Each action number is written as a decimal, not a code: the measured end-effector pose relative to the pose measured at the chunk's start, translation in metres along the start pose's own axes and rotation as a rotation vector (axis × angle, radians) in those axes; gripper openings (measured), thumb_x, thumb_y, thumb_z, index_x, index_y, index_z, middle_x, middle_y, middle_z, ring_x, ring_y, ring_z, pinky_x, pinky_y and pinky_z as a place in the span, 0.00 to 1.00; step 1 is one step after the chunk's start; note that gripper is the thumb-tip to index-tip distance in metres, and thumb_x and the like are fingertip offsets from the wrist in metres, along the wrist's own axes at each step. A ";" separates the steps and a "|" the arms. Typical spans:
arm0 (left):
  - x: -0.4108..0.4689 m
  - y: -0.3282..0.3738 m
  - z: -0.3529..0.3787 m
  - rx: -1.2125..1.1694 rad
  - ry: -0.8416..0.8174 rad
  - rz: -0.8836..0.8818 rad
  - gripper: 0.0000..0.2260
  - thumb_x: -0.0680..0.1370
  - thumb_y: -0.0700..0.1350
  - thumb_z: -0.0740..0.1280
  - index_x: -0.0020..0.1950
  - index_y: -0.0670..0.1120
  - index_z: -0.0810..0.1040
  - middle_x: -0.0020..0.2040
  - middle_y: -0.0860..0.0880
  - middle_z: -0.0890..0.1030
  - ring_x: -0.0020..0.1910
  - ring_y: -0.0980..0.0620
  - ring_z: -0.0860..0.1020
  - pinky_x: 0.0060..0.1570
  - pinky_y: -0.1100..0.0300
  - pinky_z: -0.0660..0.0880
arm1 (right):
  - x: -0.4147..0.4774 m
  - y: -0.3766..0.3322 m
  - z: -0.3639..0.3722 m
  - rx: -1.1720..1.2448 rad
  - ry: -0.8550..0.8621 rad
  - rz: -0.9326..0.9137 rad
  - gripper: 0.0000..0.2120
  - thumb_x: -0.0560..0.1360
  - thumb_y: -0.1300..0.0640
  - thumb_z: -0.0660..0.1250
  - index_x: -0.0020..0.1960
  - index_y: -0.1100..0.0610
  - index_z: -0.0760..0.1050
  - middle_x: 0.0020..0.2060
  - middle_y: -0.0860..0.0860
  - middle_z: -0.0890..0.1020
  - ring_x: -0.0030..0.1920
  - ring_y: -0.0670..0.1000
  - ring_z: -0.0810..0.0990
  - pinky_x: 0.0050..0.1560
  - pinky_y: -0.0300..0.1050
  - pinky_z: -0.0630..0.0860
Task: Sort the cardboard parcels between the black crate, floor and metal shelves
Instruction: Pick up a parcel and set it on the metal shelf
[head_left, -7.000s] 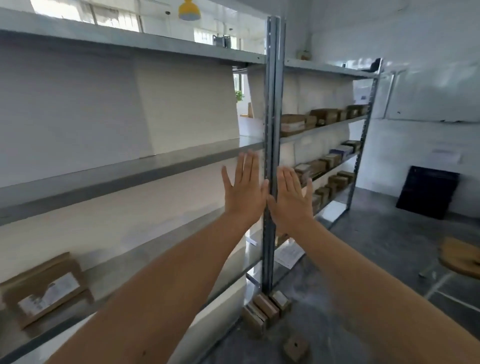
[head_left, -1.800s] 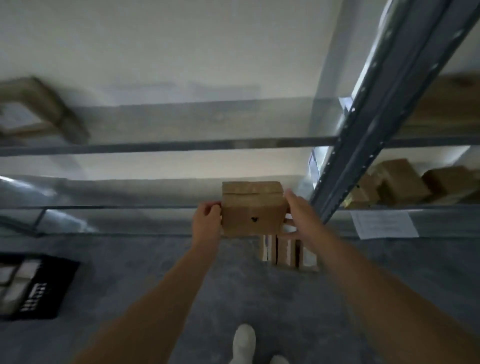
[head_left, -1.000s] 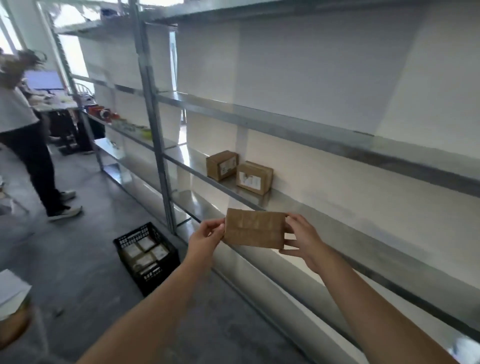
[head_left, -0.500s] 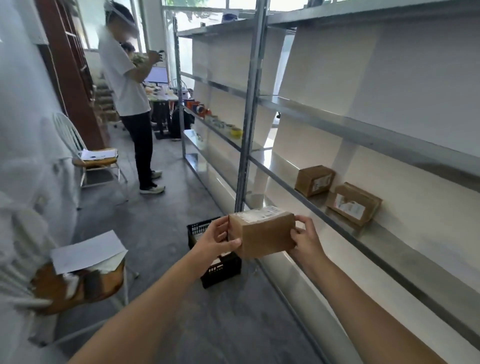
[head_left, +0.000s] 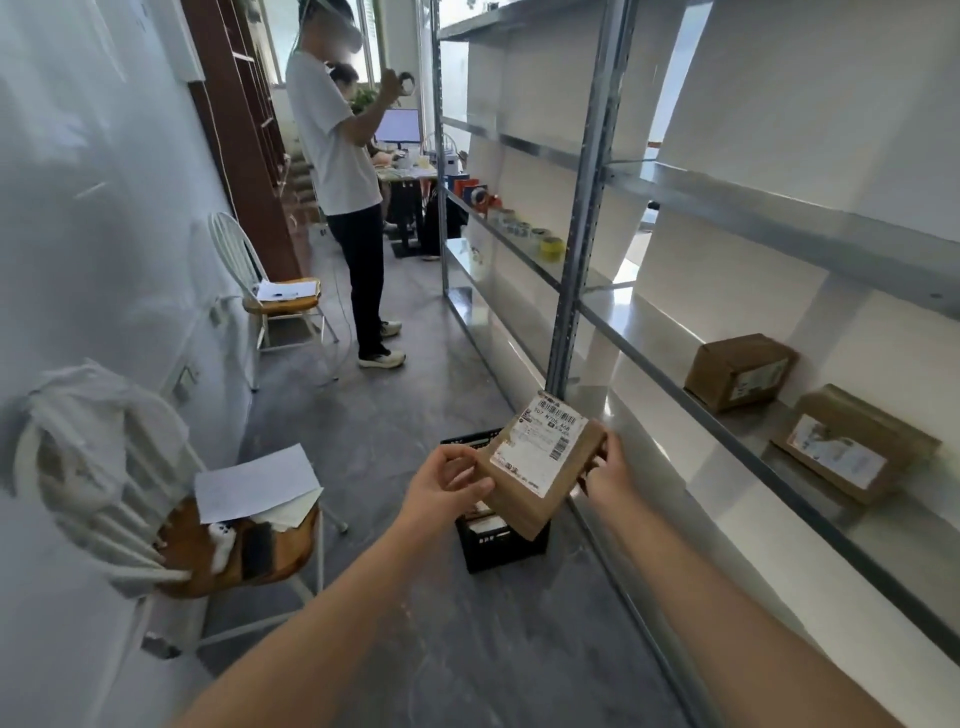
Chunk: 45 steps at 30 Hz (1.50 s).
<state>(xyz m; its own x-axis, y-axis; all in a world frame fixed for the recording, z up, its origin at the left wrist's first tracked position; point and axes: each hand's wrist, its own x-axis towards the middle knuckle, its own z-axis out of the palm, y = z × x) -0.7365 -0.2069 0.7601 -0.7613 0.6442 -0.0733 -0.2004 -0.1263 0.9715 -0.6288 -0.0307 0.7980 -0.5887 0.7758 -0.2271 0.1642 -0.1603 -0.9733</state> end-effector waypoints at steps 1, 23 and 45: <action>0.006 0.003 0.002 0.009 0.002 -0.004 0.14 0.72 0.31 0.73 0.50 0.46 0.76 0.53 0.48 0.84 0.55 0.50 0.81 0.51 0.55 0.78 | 0.014 -0.002 0.003 0.002 -0.016 0.010 0.26 0.81 0.71 0.50 0.71 0.48 0.65 0.57 0.53 0.77 0.54 0.51 0.77 0.60 0.53 0.76; 0.183 0.015 0.047 -0.084 0.354 -0.143 0.18 0.82 0.32 0.58 0.71 0.40 0.71 0.56 0.45 0.80 0.46 0.56 0.80 0.40 0.69 0.79 | 0.212 -0.039 0.055 0.037 -0.423 0.099 0.20 0.84 0.61 0.52 0.71 0.45 0.69 0.54 0.46 0.82 0.51 0.49 0.83 0.43 0.47 0.80; 0.393 0.008 -0.130 0.016 0.269 -0.295 0.05 0.82 0.40 0.62 0.47 0.43 0.76 0.50 0.44 0.81 0.47 0.49 0.81 0.46 0.55 0.81 | 0.335 -0.053 0.239 -0.137 -0.301 0.225 0.23 0.84 0.61 0.51 0.75 0.42 0.65 0.60 0.45 0.81 0.52 0.51 0.83 0.44 0.53 0.80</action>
<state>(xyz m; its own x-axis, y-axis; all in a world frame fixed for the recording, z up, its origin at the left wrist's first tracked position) -1.1174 -0.0524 0.7098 -0.8072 0.4300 -0.4043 -0.4268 0.0478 0.9031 -1.0236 0.0918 0.7659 -0.7285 0.5134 -0.4535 0.4077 -0.2072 -0.8893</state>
